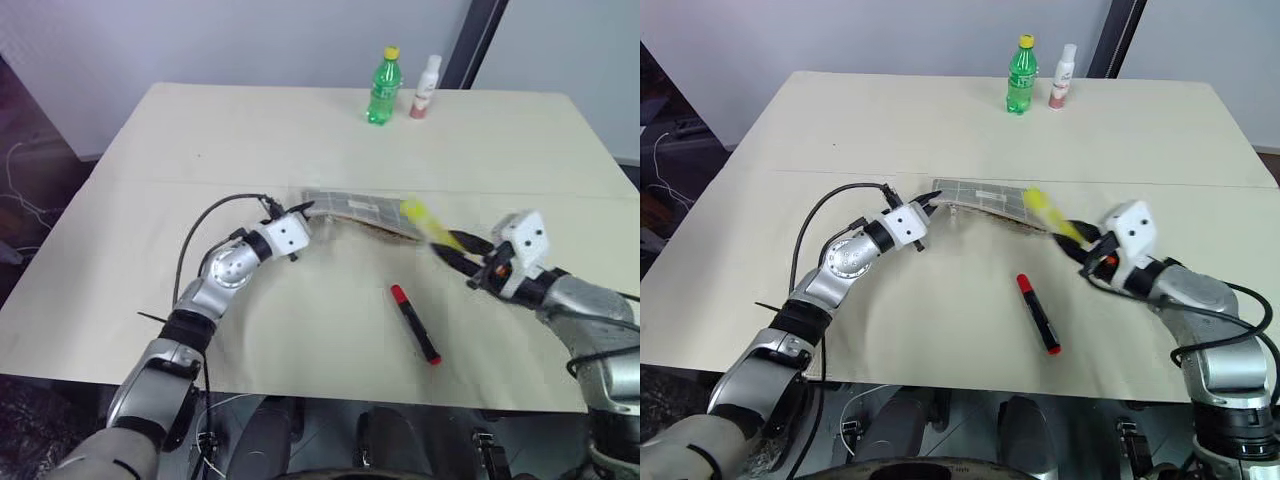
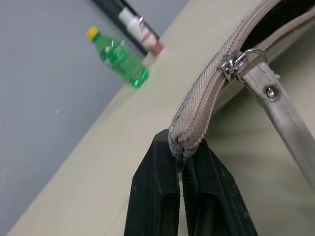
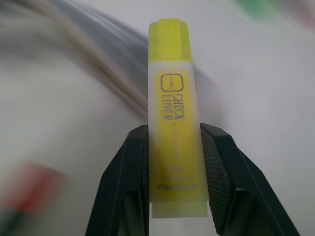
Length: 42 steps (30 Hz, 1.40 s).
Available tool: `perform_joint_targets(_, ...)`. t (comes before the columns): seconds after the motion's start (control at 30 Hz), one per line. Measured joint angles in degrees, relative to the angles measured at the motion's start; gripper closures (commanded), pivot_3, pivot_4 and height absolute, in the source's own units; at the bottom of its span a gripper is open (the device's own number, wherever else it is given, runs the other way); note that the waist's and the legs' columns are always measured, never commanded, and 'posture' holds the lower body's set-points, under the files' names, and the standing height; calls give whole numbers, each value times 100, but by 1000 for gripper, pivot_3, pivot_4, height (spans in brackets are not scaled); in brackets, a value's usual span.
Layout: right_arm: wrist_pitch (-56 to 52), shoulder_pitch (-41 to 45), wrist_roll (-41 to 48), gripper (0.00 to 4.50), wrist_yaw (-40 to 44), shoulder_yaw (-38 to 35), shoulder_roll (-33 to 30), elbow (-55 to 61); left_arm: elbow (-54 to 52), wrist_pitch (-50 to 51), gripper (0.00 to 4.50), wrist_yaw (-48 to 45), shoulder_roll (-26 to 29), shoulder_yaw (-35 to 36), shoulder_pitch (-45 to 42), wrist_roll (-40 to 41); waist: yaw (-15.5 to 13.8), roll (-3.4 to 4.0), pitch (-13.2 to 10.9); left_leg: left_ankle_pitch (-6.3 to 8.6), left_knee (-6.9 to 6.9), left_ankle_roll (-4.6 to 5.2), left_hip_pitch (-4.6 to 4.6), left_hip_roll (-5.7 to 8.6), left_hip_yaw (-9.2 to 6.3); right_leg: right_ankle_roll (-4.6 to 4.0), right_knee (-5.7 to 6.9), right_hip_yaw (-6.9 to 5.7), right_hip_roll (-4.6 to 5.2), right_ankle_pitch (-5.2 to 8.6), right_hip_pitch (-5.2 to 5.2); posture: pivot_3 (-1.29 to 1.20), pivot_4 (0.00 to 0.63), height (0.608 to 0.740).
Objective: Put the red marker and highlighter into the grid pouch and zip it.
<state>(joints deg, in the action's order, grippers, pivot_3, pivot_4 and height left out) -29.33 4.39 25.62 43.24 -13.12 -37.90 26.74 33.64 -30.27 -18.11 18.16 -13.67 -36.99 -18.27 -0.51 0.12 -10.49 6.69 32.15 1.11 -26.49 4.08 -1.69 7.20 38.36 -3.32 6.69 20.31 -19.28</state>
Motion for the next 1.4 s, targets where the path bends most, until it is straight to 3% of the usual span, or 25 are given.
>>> perform_joint_targets(0.13,123,-259,-319,3590,324,528,-540,122,55,-7,4500,3,50,-8,-17,0,-58,-2,-1,1,5,1,-7,14,2,0,-23,0,8,-1,6,0,150,740)
perform_joint_targets(0.3,387,-286,-889,3590,194,647,-659,-528,123,-31,4500,16,25,-35,-16,-5,-51,-3,-2,1,6,0,-8,16,5,7,-24,2,10,-5,7,0,150,740)
perform_joint_targets(0.77,412,150,-947,3589,-203,659,-139,-982,111,-209,4500,-4,80,-225,31,-229,-35,-4,-2,-1,4,-1,-4,12,4,8,-16,0,4,-6,6,0,150,740)
perform_joint_targets(1.07,-83,1291,-1752,3590,-431,1678,-299,-1113,-221,-318,4500,-323,44,-510,-12,-266,-20,-3,-2,-1,0,-2,-5,11,4,6,-17,2,4,-6,-1,0,150,740)
perform_joint_targets(1.23,193,1734,-2417,3590,-359,2471,-256,-1134,-240,-431,4500,-618,114,-590,-74,-244,-22,-3,-2,-2,1,-3,-6,12,4,6,-17,1,3,-6,-1,0,150,740)
perform_joint_targets(1.4,974,1743,-3126,3590,-445,2796,-390,-1370,-192,-417,4500,-902,201,-554,-76,-54,-35,-3,-2,-6,4,-8,-7,16,4,7,-17,1,3,-6,2,0,150,740)
